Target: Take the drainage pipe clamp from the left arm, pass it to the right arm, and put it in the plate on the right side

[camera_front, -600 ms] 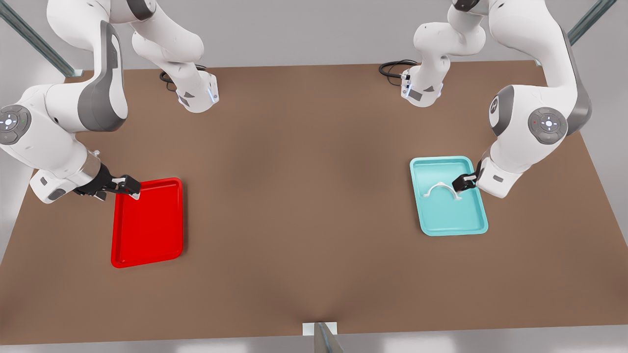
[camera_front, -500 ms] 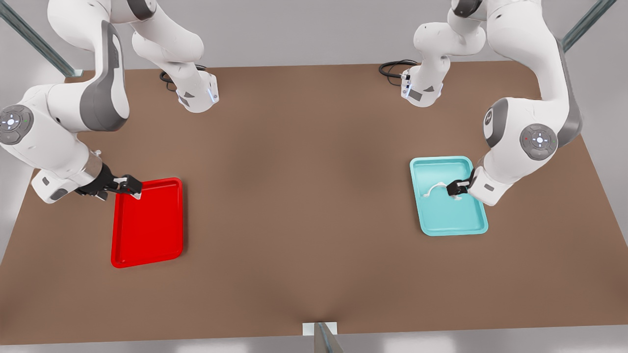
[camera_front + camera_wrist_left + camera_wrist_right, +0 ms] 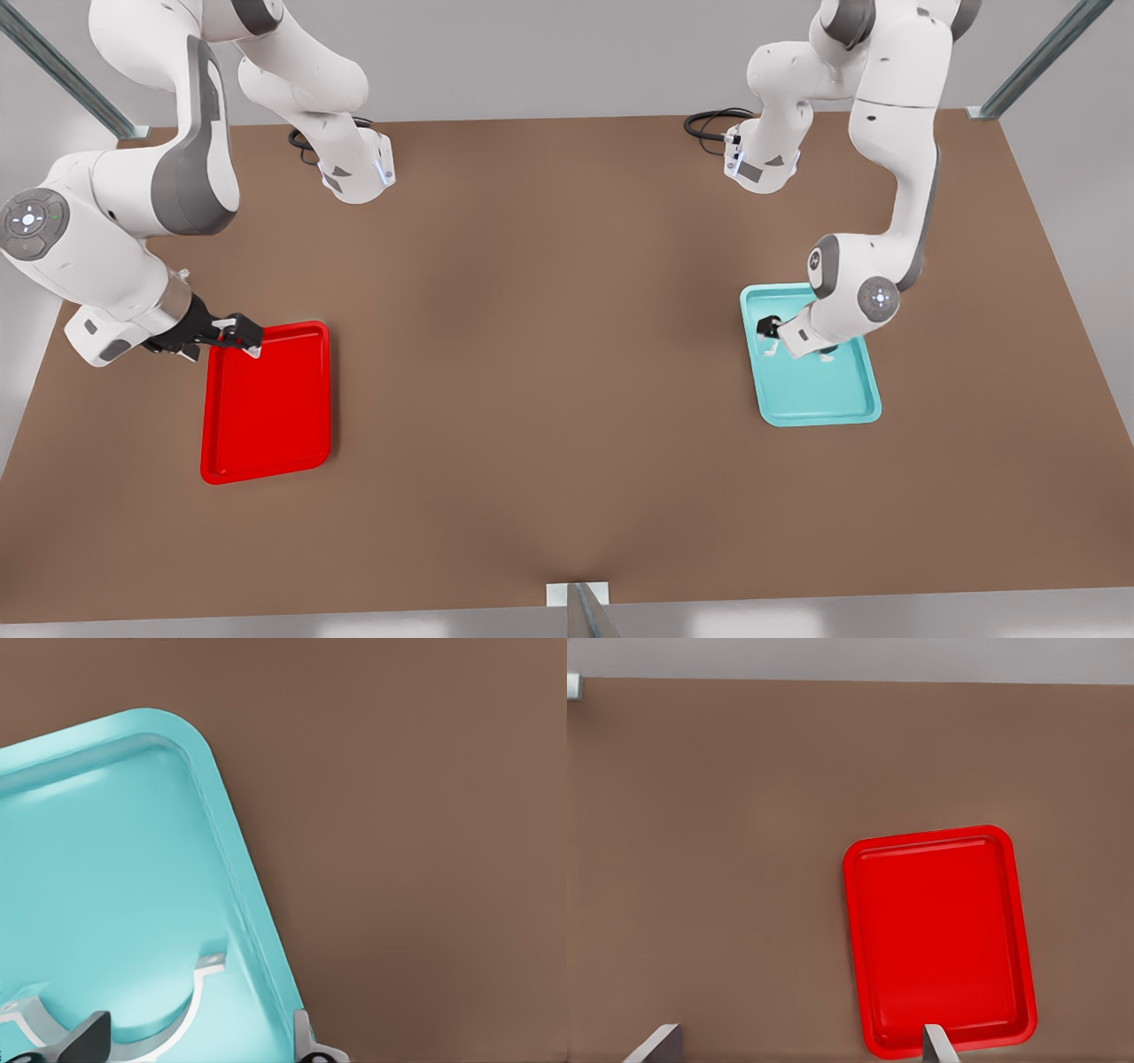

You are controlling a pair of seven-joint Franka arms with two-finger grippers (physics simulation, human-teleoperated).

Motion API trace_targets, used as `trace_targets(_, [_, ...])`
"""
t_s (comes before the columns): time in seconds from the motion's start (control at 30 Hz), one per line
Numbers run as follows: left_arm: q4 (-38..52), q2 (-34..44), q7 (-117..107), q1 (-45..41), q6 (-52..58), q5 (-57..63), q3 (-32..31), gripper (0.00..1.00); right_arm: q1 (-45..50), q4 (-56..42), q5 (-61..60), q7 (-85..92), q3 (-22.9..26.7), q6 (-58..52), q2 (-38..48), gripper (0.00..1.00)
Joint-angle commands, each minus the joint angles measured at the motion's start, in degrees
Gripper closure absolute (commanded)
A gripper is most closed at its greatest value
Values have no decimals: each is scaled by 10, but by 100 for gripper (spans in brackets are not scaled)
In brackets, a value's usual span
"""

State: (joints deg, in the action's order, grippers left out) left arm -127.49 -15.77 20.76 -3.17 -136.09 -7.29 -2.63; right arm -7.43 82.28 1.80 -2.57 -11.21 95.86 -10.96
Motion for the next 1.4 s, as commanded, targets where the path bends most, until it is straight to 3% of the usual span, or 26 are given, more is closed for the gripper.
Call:
trace_targets(0.0, [-16,-5,507,0,-128,-2,0,0,0,0,0,1,-1,-1,1,0])
trace_targets(0.5, [-74,-56,519,15,-197,-5,1,3,0,0,0,2,-1,-1,1,0])
trace_targets(0.6, [-73,-59,509,14,-197,-6,1,11,0,-1,0,2,-1,-1,1,0])
trace_targets(0.7, [-73,-60,508,15,-197,-6,1,33,0,0,0,2,-1,-1,1,0])
trace_targets(0.77, [-73,-62,508,15,-197,-6,1,39,0,-1,1,2,-1,-1,1,0])
trace_targets(0.87, [-73,-62,508,15,-196,-6,1,45,0,-1,1,2,-1,-1,1,0])
trace_targets(1.03, [-73,-55,507,15,-191,-6,1,46,0,0,1,2,-1,-1,1,0])
trace_targets(1.23, [-73,-58,499,14,-191,-6,1,62,0,0,1,2,-1,-1,1,0])
trace_targets(1.37, [-72,-45,492,14,-182,-6,0,79,0,-1,1,2,-2,-1,1,0])
